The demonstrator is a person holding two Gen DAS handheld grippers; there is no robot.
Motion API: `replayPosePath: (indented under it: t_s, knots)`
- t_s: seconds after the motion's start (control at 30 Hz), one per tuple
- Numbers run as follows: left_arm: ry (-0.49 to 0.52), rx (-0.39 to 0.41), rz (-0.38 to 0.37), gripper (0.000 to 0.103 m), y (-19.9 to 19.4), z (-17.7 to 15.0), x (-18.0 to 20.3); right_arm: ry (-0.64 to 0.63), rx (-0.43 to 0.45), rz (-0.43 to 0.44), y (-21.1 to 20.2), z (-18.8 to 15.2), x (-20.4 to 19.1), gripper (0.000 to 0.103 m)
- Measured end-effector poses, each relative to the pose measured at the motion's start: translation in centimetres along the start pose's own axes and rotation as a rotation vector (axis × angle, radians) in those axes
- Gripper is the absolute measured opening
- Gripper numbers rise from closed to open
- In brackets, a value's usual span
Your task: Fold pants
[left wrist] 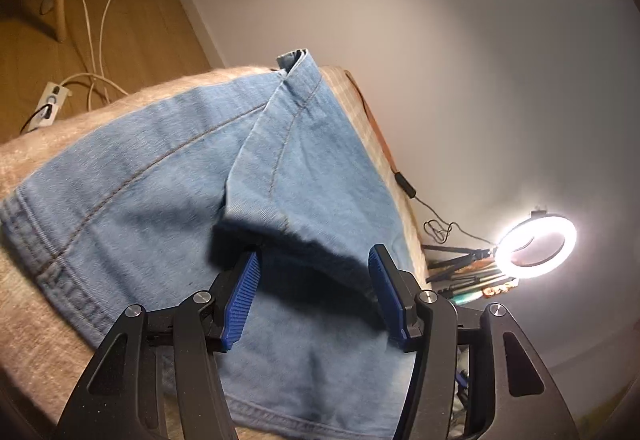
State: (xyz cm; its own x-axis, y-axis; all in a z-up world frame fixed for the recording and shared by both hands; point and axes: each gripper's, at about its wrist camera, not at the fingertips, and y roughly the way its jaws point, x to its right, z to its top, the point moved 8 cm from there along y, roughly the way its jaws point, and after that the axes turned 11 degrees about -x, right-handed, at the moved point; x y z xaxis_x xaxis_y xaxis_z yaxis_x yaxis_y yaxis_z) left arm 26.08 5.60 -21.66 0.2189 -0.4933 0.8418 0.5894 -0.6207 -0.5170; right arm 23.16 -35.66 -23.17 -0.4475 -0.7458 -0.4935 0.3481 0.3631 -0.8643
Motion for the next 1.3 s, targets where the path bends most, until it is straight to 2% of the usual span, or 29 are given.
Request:
replayPosePath:
  t_s: [0.03,0.07,0.17,0.23,0.37,0.4,0.43,0.47,0.5,0.53,0.6,0.67,0.73,0.83,0.97,1.07,1.17,1.3]
  knots:
    - [-0.007,-0.004,0.004,0.055,0.2,0.0,-0.1,0.005,-0.009,0.002,0.4,0.1,0.0,0.049]
    - [-0.012,-0.005,0.010,0.055,0.3,0.1,0.0,0.013,-0.012,0.002,0.6,0.3,0.0,0.053]
    - [0.000,-0.006,0.039,0.055,0.8,0.4,0.7,0.025,-0.030,0.016,1.7,1.1,-0.8,0.058]
    - [0.021,-0.016,0.059,0.055,1.5,0.5,1.4,0.026,-0.047,0.018,2.6,1.9,-1.5,0.071]
    - [0.051,-0.032,0.087,0.055,2.3,0.5,2.1,0.070,-0.078,-0.034,5.0,3.6,-1.4,0.072]
    - [0.048,-0.035,0.093,0.055,2.5,0.8,2.1,0.069,-0.090,-0.080,5.9,4.0,-1.1,0.067]
    - [0.039,-0.039,0.093,0.055,2.6,0.9,2.0,0.071,-0.097,-0.113,6.4,4.2,-0.8,0.052]
    - [0.030,-0.042,0.088,0.055,2.6,1.1,1.9,0.082,-0.110,-0.121,6.9,4.3,-0.4,0.041]
    - [0.018,-0.047,0.082,0.055,2.8,1.5,1.8,0.100,-0.128,-0.104,7.5,4.2,-0.2,0.026]
    - [0.009,-0.049,0.074,0.055,3.0,1.7,1.8,0.125,-0.137,-0.067,7.8,4.2,0.1,0.020]
    - [-0.014,-0.056,0.049,0.053,3.0,2.1,1.6,0.134,-0.122,-0.030,7.4,4.2,0.1,0.014]
    - [-0.033,-0.047,0.021,0.048,3.0,2.5,1.3,0.105,-0.104,-0.028,6.6,4.2,-0.3,0.012]
    - [-0.018,-0.027,0.021,0.021,2.9,2.9,1.4,0.084,-0.089,-0.021,5.5,4.2,-1.0,0.011]
    - [0.021,-0.001,0.032,0.009,2.7,3.4,1.9,0.073,-0.062,0.003,3.6,4.3,-2.1,0.009]
    - [0.053,0.045,0.032,0.005,1.4,4.3,2.7,0.053,-0.032,0.059,0.5,3.5,-3.7,0.008]
    - [0.070,0.087,0.012,0.004,-0.9,4.8,2.9,0.015,0.000,0.107,-3.0,1.5,-5.2,0.007]
    - [0.074,0.120,-0.019,0.004,-3.5,3.8,1.9,-0.003,0.027,0.145,-6.2,-0.7,-6.2,0.007]
    - [0.091,0.077,0.036,0.004,-3.3,2.3,-0.1,-0.014,-0.018,0.096,-6.0,-4.2,-4.8,0.007]
